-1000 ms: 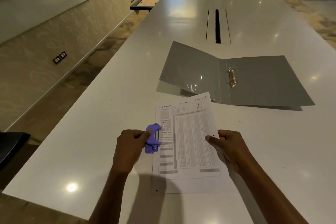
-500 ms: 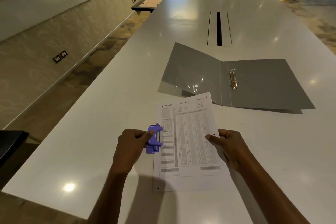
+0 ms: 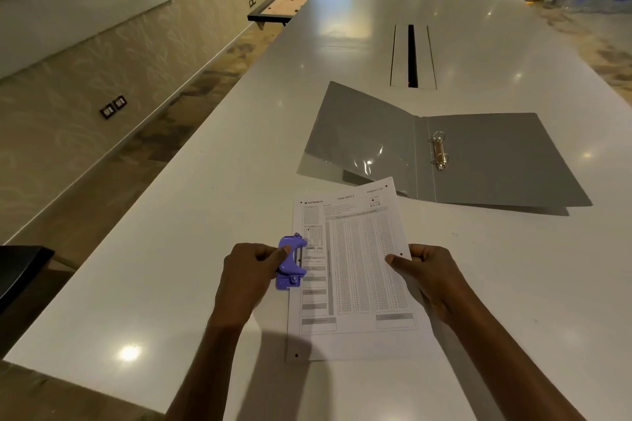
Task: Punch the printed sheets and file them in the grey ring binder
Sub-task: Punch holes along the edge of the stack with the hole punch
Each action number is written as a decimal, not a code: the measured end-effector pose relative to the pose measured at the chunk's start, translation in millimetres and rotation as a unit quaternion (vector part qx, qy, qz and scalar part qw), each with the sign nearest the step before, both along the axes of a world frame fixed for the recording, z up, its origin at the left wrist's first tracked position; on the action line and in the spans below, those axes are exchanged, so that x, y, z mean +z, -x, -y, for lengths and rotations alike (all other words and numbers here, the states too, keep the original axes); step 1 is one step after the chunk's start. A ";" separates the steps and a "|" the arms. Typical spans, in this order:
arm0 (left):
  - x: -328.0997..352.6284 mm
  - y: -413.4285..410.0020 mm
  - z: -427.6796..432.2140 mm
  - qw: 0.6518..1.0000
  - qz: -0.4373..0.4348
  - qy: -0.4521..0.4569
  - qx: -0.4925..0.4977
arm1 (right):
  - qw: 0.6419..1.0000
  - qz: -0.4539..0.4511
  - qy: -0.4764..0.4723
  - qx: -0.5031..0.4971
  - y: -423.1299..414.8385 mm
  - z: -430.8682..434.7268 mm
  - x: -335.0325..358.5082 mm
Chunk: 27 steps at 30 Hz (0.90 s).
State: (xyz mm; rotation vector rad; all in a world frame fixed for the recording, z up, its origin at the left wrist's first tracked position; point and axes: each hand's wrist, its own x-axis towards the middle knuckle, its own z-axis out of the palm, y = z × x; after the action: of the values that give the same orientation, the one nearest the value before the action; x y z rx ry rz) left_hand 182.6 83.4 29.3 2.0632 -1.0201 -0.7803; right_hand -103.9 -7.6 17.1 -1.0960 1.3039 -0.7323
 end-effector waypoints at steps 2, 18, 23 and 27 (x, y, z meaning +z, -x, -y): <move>-0.5 0.1 -0.2 1.000 0.000 -0.001 -0.003 | 1.000 -0.004 0.003 0.001 0.3 -1.0 -0.8; -0.3 -0.1 -1.2 1.000 -0.013 0.006 0.002 | 0.999 0.044 -0.010 -0.024 -1.2 1.3 -2.1; -1.2 0.2 -1.7 1.000 -0.008 0.014 -0.002 | 0.998 0.052 -0.013 -0.029 -3.3 1.7 -1.7; -4.3 -0.8 -1.3 1.000 -0.008 0.016 0.003 | 0.999 0.038 -0.013 -0.020 -3.6 3.6 -1.4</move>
State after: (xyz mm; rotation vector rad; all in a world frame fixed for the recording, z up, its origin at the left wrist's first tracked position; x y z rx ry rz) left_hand 183.4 84.7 25.1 2.0281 -1.0110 -0.7714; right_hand -100.3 -11.2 15.7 -1.0138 1.2700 -0.7768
